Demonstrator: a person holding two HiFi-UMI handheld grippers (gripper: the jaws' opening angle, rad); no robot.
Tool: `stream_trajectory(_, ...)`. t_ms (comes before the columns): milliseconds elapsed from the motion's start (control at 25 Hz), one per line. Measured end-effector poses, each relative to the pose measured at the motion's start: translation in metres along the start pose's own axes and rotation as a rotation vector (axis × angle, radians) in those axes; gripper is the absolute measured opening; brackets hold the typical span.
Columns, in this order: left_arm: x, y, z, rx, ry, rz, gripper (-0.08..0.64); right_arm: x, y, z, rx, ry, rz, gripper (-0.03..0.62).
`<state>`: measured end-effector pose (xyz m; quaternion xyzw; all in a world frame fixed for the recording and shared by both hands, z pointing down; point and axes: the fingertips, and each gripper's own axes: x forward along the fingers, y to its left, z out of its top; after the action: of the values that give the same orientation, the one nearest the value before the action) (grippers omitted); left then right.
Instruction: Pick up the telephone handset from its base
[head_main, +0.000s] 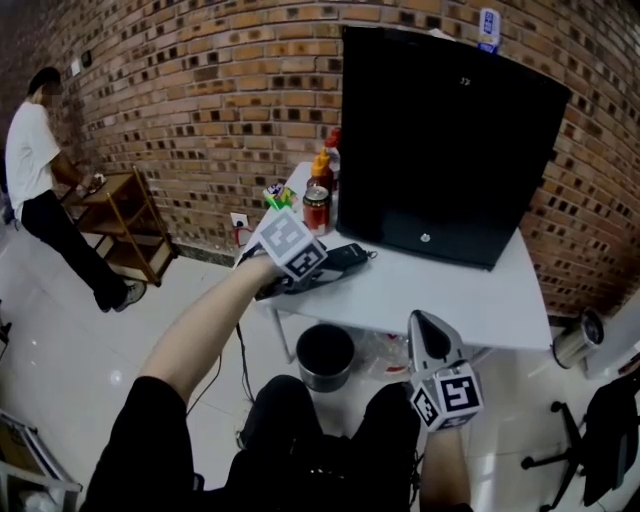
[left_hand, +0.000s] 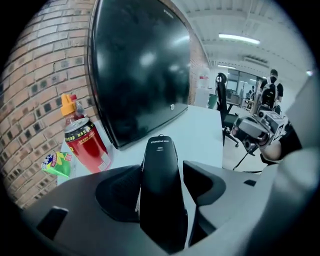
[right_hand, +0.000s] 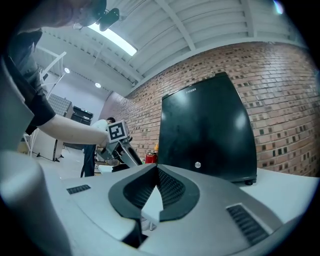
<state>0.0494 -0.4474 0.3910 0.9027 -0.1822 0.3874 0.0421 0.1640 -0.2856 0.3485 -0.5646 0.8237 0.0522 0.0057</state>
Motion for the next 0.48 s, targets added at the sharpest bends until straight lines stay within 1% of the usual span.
stream_trajectory(160,0.0062,0.0014,-0.0062,-0.001,0.055,-0.014,0.276,-0.0018,-0.0043,-0.0016,0.004,-0.001,0.003,0.009)
stream_trajectory(360,0.0097,0.002,-0.007,0.012,0.077,-0.013,0.276,-0.0007,-0.0093,-0.0053,0.015,0.001,-0.001,0.009)
stream_trajectory(400,0.0096,0.0028,-0.0072,0.012,0.078,-0.012,0.261,0.0,-0.0088,-0.0055,0.016,0.002,0.001,0.009)
stream_trajectory(480,0.0087,0.0036,-0.0072,0.004,0.068,-0.016,0.256,0.0011,-0.0085,-0.0055,0.017,0.002,0.003,0.009)
